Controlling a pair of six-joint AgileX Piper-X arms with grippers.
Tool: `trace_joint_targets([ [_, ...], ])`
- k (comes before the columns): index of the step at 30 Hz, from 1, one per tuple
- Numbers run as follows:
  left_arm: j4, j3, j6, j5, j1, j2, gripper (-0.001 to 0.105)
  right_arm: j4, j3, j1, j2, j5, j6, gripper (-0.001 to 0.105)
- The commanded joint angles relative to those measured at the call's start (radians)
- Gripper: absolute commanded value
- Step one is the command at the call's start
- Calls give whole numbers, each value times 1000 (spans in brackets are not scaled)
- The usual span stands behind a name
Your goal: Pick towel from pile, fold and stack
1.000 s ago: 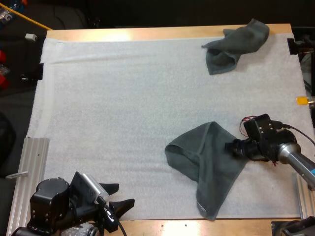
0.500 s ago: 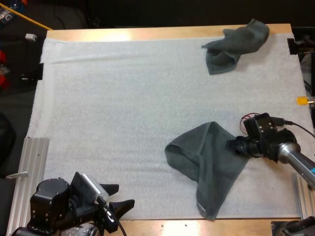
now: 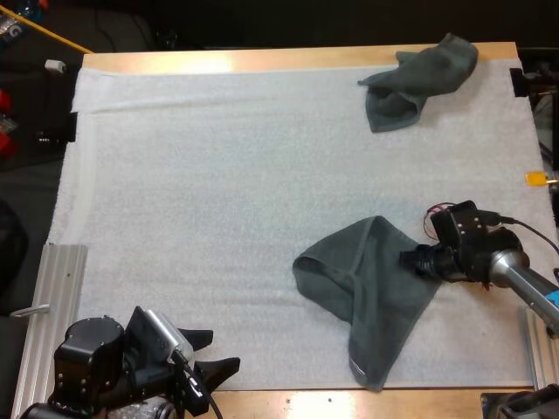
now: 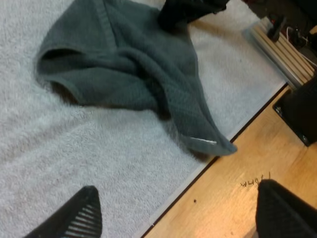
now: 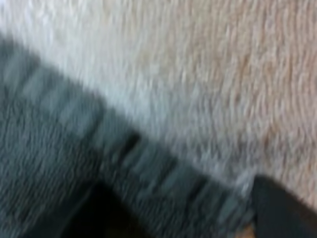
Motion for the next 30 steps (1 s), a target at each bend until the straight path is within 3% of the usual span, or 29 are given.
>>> trace_joint_targets([
  [1,6,-8,2,11,-4,1,63,1,4,-1,20,-54,-1,48],
  [8,8,-8,42,11,-4,1,63,9,4,-1,17,-54,-1,24],
  [13,8,-8,96,10,-17,1,62,9,4,-1,-23,-49,-1,21],
  [18,8,-8,152,8,-99,14,51,23,4,-1,-91,-21,-1,20],
  [22,-14,-8,183,-20,-181,77,49,44,4,-1,-128,-16,-5,0],
  [30,-119,-8,266,-44,-358,273,51,89,4,-1,-140,-16,-9,0],
])
